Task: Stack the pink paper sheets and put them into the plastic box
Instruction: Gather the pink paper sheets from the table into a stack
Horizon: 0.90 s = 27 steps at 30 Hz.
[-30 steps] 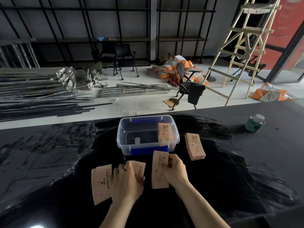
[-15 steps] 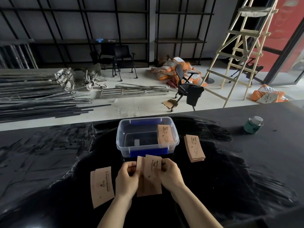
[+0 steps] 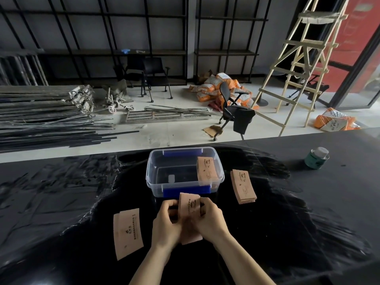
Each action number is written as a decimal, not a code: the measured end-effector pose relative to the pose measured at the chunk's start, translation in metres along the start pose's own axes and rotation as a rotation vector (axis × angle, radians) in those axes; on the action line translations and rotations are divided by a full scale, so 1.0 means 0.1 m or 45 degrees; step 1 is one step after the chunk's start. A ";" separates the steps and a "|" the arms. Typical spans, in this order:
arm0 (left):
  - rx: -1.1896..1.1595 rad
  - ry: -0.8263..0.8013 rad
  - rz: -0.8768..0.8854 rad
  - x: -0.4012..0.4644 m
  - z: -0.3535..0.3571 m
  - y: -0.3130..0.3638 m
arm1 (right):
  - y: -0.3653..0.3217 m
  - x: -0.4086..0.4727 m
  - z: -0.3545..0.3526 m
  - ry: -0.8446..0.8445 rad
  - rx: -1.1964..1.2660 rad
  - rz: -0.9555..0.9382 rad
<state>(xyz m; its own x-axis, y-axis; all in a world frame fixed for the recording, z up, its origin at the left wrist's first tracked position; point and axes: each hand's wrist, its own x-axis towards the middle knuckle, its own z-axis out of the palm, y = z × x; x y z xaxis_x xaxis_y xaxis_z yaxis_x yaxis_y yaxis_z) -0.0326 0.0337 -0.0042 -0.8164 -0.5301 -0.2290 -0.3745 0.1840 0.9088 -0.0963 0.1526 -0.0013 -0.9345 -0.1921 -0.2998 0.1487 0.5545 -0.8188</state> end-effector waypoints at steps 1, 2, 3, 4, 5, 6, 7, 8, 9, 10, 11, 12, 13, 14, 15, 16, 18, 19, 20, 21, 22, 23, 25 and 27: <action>0.011 -0.004 -0.004 0.00 0.00 0.00 | 0.00 0.00 0.00 -0.006 0.000 -0.013; 0.037 -0.006 0.004 0.00 -0.01 0.00 | 0.00 0.00 0.01 -0.011 0.008 -0.024; 0.066 0.002 0.025 0.00 -0.03 -0.01 | 0.00 -0.01 0.01 -0.018 0.016 -0.037; 0.094 0.025 0.059 0.00 -0.06 -0.02 | 0.00 -0.01 0.01 -0.026 0.023 -0.045; 0.123 0.067 0.092 0.01 -0.09 -0.05 | 0.01 0.00 0.01 -0.031 0.025 -0.050; 0.165 0.133 0.117 0.01 -0.13 -0.07 | 0.01 0.01 0.01 -0.033 0.023 -0.049; 0.239 0.219 0.138 0.01 -0.20 -0.09 | 0.01 0.02 0.01 -0.034 0.023 -0.041; 0.348 0.312 0.156 0.02 -0.27 -0.12 | 0.02 0.04 0.01 -0.039 0.029 -0.027; 0.497 0.389 0.167 0.02 -0.35 -0.15 | 0.02 0.06 0.02 -0.047 0.041 -0.012; 0.658 0.445 0.164 0.02 -0.45 -0.18 | 0.02 0.07 0.02 -0.059 0.056 0.002; 0.796 0.489 0.134 0.02 -0.53 -0.21 | 0.02 0.07 0.02 -0.077 0.074 0.013; 0.893 0.519 0.088 0.01 -0.61 -0.23 | 0.01 0.07 0.02 -0.097 0.092 0.021; 0.964 0.531 0.031 0.01 -0.68 -0.25 | 0.00 0.08 0.03 -0.116 0.106 0.025; 1.030 0.529 -0.024 0.01 -0.74 -0.28 | -0.01 0.08 0.04 -0.132 0.115 0.027; 1.097 0.518 -0.070 0.01 -0.78 -0.31 | -0.02 0.08 0.05 -0.143 0.118 0.027; 1.155 0.508 -0.101 0.01 -0.81 -0.33 | -0.03 0.08 0.07 -0.147 0.120 0.027; 1.211 0.495 -0.134 0.02 -0.84 -0.35 | -0.04 0.08 0.11 -0.146 0.125 0.020; 1.202 0.489 -0.143 0.03 -0.86 -0.35 | -0.04 0.09 0.12 -0.147 0.125 0.013; 1.189 0.484 -0.145 0.03 -0.87 -0.33 | -0.05 0.09 0.13 -0.155 0.123 0.008; 1.174 0.478 -0.135 0.02 -0.88 -0.30 | -0.05 0.09 0.14 -0.164 0.121 0.005; 1.151 0.473 -0.119 0.01 -0.89 -0.27 | -0.06 0.10 0.14 -0.173 0.121 0.006; 1.102 0.475 -0.095 0.00 -0.89 -0.24 | -0.06 0.11 0.14 -0.177 0.120 0.007; 0.896 0.475 -0.056 -0.01 -0.88 -0.18 | -0.06 0.12 0.14 -0.177 0.113 0.009; 0.687 0.477 -0.027 -0.02 -0.85 -0.15 | -0.06 0.12 0.15 -0.174 0.105 0.012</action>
<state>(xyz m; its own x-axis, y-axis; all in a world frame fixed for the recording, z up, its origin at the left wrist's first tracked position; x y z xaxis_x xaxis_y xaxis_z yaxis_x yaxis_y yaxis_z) 0.0120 -0.0388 0.0119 -0.6349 -0.7723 -0.0195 -0.6360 0.5081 0.5808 -0.1035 0.1352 -0.0075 -0.8810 -0.2991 -0.3667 0.1883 0.4894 -0.8515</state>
